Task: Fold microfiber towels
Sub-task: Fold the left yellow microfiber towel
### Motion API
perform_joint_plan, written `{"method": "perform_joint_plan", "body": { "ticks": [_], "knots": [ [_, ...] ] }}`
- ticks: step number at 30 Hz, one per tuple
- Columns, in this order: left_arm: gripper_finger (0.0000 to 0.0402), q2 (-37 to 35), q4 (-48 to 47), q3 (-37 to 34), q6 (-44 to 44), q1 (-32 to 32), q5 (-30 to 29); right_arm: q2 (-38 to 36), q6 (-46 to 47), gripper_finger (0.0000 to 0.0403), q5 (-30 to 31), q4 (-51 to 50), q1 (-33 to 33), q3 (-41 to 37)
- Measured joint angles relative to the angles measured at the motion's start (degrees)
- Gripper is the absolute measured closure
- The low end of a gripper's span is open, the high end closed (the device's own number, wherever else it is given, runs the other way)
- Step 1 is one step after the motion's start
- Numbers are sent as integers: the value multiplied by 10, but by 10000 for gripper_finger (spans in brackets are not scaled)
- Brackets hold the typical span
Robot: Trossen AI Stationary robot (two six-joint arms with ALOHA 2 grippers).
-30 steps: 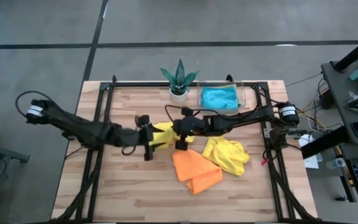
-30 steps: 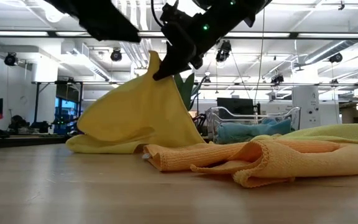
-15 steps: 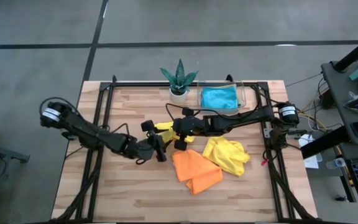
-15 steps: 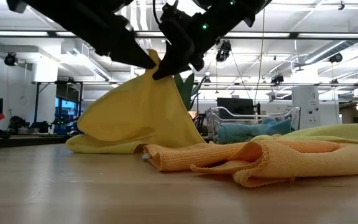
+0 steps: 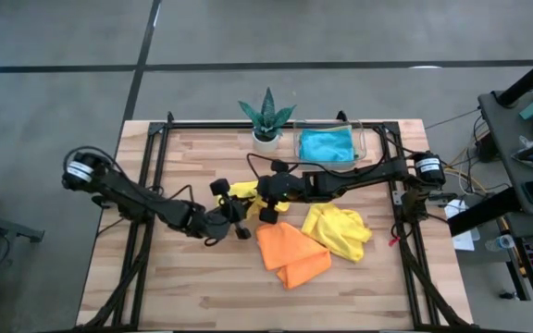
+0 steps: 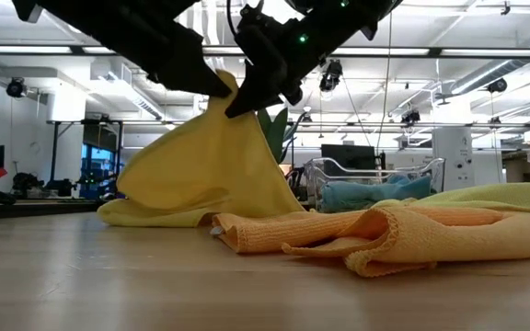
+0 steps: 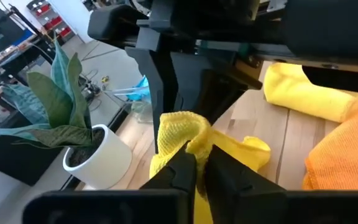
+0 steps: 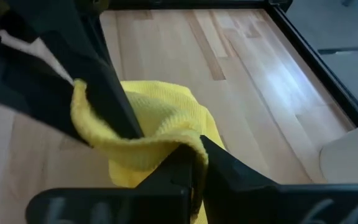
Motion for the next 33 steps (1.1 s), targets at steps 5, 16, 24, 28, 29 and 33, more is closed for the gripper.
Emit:
{"method": "perform_joint_plan", "body": {
  "ticks": [5, 16, 24, 28, 29, 33],
  "knots": [
    [401, -27, -3, 1, 1, 0, -4, 0, -8, 353, -47, -5, -2, 0],
    [401, -144, -8, 0, 7, -1, -9, 4, 7, 188, -70, -42, -7, -2],
    [401, -195, -8, -1, 54, -17, -9, 16, -2, 175, -24, -57, -10, -30],
    [401, -219, -8, -1, 78, -25, -9, 15, -18, 199, -24, -79, -21, -40],
    [401, -225, -8, -1, 81, -26, -8, 14, -20, 207, -24, -87, -24, -40],
    [402, -242, -9, -2, 94, -27, -7, 13, -29, 269, -22, -114, -32, -40]
  ]
}}
